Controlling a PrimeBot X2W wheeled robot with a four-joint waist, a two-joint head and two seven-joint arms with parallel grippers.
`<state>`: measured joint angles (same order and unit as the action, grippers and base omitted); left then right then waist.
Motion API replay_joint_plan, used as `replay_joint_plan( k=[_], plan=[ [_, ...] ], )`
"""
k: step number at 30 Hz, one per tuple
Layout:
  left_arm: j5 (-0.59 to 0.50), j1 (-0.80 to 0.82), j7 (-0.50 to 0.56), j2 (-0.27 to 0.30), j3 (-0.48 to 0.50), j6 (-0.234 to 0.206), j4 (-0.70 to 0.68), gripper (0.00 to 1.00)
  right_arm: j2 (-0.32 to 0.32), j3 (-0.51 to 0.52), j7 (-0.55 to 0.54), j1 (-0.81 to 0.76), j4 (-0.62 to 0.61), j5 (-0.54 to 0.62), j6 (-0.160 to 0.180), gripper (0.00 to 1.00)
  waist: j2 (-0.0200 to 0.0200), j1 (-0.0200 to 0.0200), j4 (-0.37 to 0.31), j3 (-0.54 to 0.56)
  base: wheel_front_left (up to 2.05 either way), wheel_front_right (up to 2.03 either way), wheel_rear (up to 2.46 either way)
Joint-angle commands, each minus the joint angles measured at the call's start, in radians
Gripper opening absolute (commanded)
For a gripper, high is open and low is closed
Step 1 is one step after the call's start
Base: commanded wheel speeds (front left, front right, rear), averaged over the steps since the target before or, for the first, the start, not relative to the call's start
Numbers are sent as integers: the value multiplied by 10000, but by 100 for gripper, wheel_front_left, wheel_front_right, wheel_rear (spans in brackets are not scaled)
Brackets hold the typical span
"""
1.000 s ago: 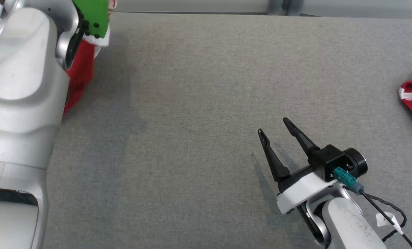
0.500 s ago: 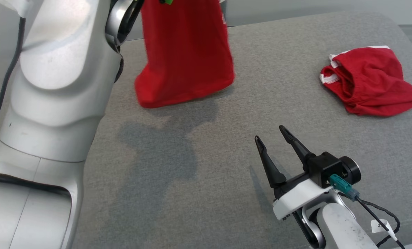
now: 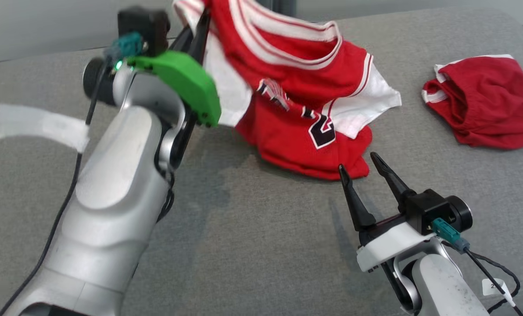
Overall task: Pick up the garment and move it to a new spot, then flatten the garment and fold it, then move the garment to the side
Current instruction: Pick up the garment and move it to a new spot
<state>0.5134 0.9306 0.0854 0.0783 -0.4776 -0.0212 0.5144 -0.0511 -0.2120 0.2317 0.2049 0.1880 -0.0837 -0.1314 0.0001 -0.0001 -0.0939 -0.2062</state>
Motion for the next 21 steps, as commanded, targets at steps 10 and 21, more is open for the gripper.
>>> replay_joint_plan(
  k=[10,21],
  plan=[
    [617,-2807,-988,834,728,-603,801,0,-3,-36,-157,-179,-147,155,15,100,-1,1,1409,-124,0,0,0],
    [1097,-4196,-1624,1198,1430,-1196,1031,0,-2,-169,-245,-350,-169,125,15,100,-1,1,1420,191,0,0,0]
  ],
)
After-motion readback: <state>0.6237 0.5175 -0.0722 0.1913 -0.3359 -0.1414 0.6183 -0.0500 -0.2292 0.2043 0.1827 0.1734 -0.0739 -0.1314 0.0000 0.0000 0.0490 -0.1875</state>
